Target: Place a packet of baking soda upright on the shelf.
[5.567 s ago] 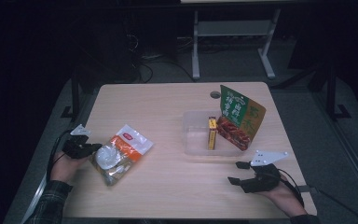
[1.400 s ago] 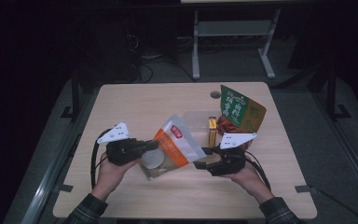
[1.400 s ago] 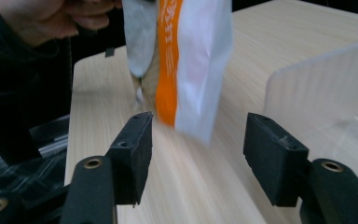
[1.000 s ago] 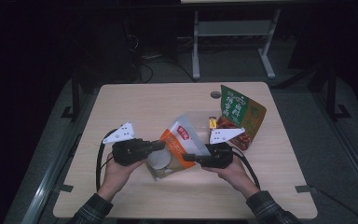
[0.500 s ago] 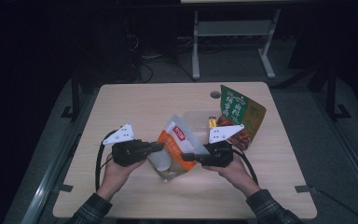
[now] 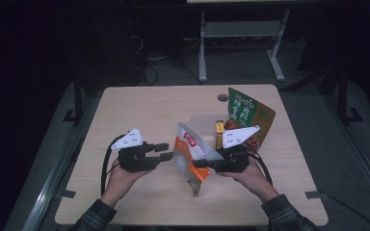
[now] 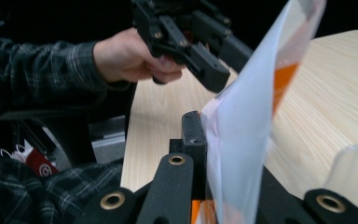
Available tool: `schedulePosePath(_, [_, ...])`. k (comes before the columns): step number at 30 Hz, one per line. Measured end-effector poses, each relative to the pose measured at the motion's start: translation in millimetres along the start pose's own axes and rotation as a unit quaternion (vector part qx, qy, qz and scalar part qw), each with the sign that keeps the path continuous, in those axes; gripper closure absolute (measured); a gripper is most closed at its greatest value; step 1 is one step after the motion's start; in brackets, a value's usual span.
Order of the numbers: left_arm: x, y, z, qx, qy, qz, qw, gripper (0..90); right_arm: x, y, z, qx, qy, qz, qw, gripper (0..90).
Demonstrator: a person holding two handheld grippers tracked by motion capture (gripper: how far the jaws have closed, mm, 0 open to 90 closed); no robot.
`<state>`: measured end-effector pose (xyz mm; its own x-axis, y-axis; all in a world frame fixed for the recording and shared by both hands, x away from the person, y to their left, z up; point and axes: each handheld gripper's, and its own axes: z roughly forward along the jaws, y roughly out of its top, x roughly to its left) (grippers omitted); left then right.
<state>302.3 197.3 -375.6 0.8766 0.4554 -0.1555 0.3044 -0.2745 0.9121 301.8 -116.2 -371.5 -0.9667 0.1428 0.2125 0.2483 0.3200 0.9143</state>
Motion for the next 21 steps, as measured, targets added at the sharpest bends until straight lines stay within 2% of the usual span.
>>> schedulePosePath(3, [2.3, -1.5, -1.2, 0.009, 0.004, -0.005, 0.9999, 52.5, 1.6, -0.7, -8.7, 0.009, -0.007, -0.002, 0.9999, 90.0])
schedulePosePath(7, [2.7, -8.9, -4.6, 0.039, 0.012, 0.005, 0.9991, 46.2, 1.9, -1.3, -25.2, 0.001, -0.011, 0.003, 0.9999, 90.0])
schedulePosePath(11, [4.6, -19.0, -9.1, 0.064, 0.018, 0.011, 0.9977, 39.0, 7.0, 3.1, -38.5, -0.006, -0.013, -0.003, 0.9999, 90.0])
schedulePosePath(14, [6.8, -27.2, -13.0, 0.082, 0.018, 0.001, 0.9964, 34.5, 10.5, 7.7, -46.3, -0.014, -0.009, -0.014, 0.9998, 90.0])
schedulePosePath(17, [8.2, -32.0, -18.1, 0.099, 0.022, 0.004, 0.9948, 28.0, 14.5, 14.1, -54.4, -0.011, -0.013, -0.022, 0.9996, 90.0])
schedulePosePath(21, [10.4, -40.2, -24.3, 0.11, 0.03, -0.004, 0.9935, 23.1, 15.0, 21.1, -64.9, -0.014, -0.025, -0.037, 0.9989, 90.0])
